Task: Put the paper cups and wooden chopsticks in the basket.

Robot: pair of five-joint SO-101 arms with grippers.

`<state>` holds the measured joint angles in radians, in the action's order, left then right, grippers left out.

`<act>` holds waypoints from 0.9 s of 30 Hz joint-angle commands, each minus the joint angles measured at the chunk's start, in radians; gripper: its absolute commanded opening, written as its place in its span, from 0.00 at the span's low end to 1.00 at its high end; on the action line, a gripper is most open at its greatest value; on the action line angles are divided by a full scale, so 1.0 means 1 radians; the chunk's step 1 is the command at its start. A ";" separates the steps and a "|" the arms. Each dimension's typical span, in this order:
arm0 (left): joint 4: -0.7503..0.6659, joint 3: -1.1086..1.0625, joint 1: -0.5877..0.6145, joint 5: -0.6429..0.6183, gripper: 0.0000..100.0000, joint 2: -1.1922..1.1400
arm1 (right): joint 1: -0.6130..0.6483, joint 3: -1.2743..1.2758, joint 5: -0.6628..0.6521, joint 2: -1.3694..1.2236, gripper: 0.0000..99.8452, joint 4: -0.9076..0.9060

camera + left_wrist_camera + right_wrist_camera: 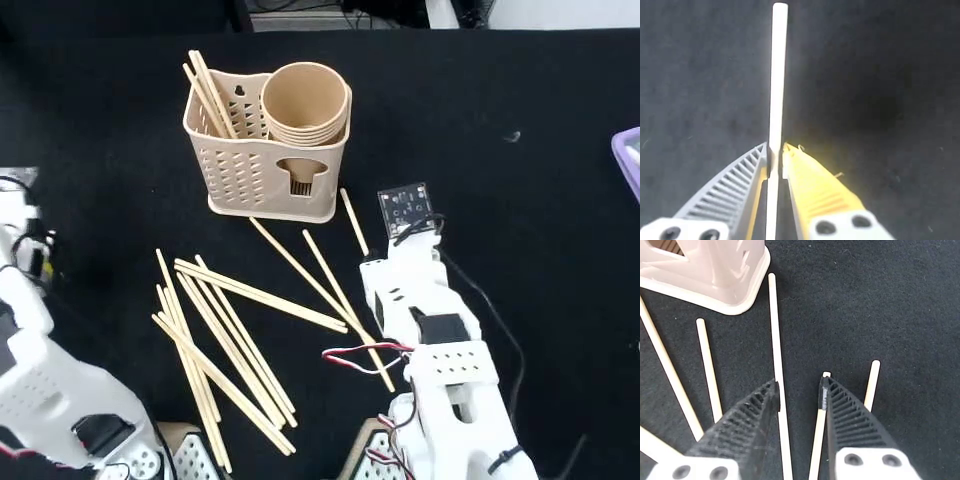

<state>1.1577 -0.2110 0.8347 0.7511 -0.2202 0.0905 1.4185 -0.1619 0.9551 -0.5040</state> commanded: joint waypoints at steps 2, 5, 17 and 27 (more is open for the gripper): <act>0.181 0.150 0.008 -0.086 0.03 0.293 | 0.015 -0.002 0.000 0.025 0.14 0.029; 0.236 0.219 -0.010 -0.180 0.03 0.463 | 0.015 -0.002 0.000 0.025 0.14 0.029; 0.038 0.426 -0.456 -0.924 0.03 0.884 | 0.014 0.061 0.002 0.025 0.14 0.144; -0.425 0.229 -0.782 -1.089 0.03 0.879 | 0.009 0.062 0.002 0.025 0.14 0.155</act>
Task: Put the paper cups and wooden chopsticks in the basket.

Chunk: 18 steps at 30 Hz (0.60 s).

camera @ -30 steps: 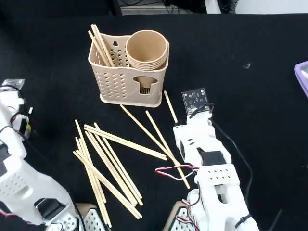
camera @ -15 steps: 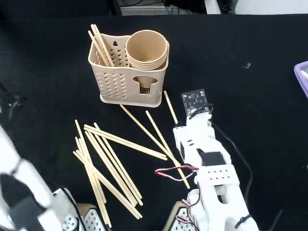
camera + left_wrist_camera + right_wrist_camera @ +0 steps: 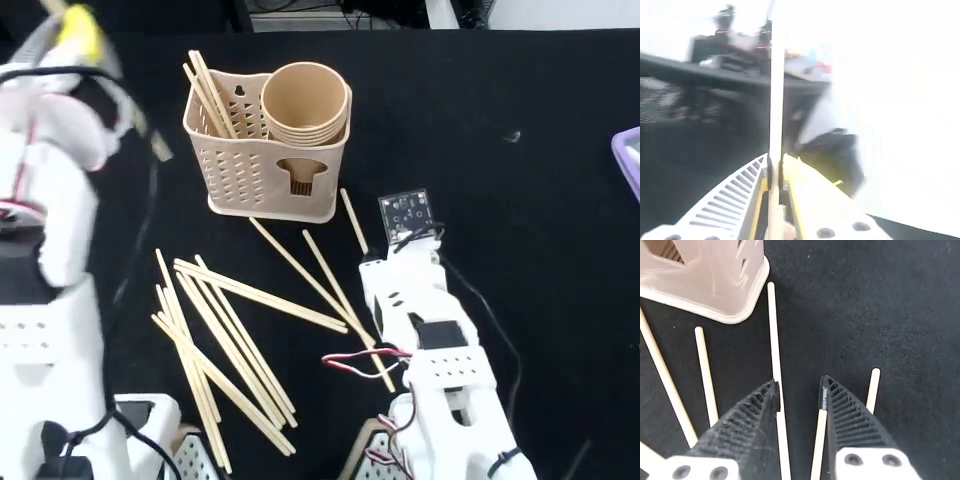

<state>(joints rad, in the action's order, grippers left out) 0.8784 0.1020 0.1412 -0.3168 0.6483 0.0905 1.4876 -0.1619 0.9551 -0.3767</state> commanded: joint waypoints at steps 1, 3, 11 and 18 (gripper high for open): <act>-0.184 -0.116 -0.105 -0.021 0.03 0.011 | 0.009 -0.007 0.002 0.025 0.14 0.028; -0.276 -0.180 -0.139 -0.018 0.03 0.009 | 0.011 -0.007 0.002 0.025 0.14 0.028; -0.746 -0.464 -0.159 -0.015 0.03 0.008 | 0.015 -0.007 0.002 0.025 0.14 0.028; -0.821 -0.529 -0.154 -0.015 0.03 -0.109 | 0.015 -0.008 0.002 0.025 0.14 0.028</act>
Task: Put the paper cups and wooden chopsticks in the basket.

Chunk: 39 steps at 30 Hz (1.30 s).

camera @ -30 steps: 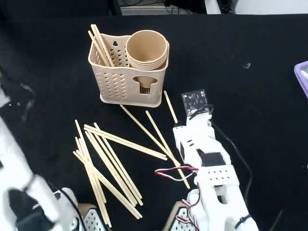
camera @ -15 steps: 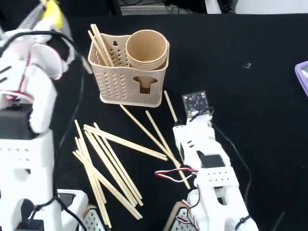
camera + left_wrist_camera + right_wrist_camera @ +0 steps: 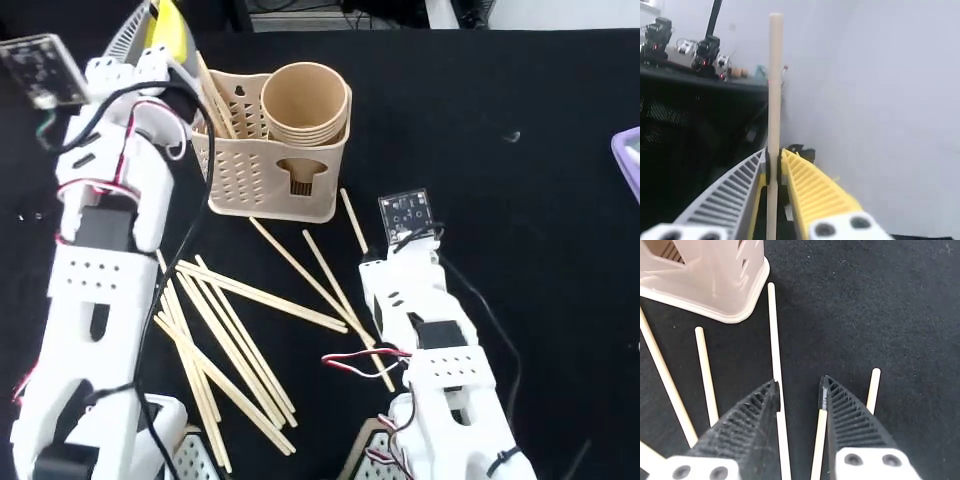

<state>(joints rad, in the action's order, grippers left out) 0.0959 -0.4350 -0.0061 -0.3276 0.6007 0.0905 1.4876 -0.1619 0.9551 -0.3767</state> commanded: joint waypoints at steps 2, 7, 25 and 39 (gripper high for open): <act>-0.038 0.015 -0.005 -0.005 0.03 -0.110 | 0.015 -0.008 0.002 0.025 0.14 0.028; -0.032 0.044 -0.013 -0.005 0.03 -0.176 | 0.015 -0.008 0.002 0.025 0.14 0.028; 0.402 0.274 -0.007 0.244 0.09 -0.173 | 0.017 -0.008 0.002 0.025 0.14 0.026; 1.292 0.420 0.038 0.287 0.17 0.104 | 0.015 -0.035 -0.044 0.025 0.14 -0.044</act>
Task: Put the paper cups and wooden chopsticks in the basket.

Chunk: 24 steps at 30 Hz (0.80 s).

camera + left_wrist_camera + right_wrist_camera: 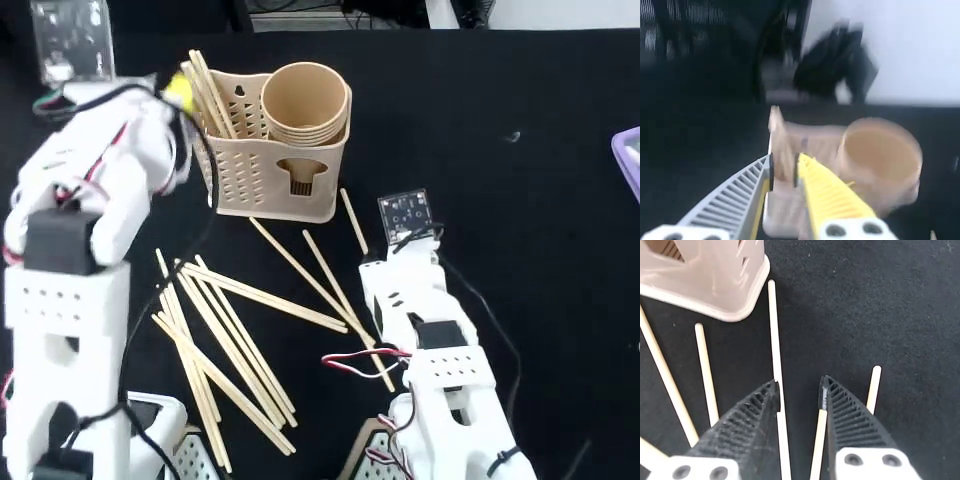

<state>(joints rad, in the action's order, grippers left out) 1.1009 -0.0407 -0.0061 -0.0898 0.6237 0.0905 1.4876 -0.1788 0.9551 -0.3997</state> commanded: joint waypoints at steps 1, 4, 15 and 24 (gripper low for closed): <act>0.350 0.015 0.058 0.066 0.19 0.098 | 0.017 -0.035 -0.029 0.025 0.14 -0.021; 0.491 -0.064 0.180 0.112 0.22 0.123 | 0.017 -0.035 -0.029 0.025 0.14 -0.021; 0.140 -0.854 0.351 0.350 0.22 -0.018 | 0.017 -0.035 -0.032 0.025 0.14 -0.020; -0.055 -0.978 0.278 0.124 0.22 -0.114 | 0.017 -0.035 -0.037 0.024 0.14 -0.020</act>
<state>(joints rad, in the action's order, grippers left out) 1.1208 -1.0073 0.3053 0.1450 0.5332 0.0905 1.4876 -0.2048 0.9551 -0.4181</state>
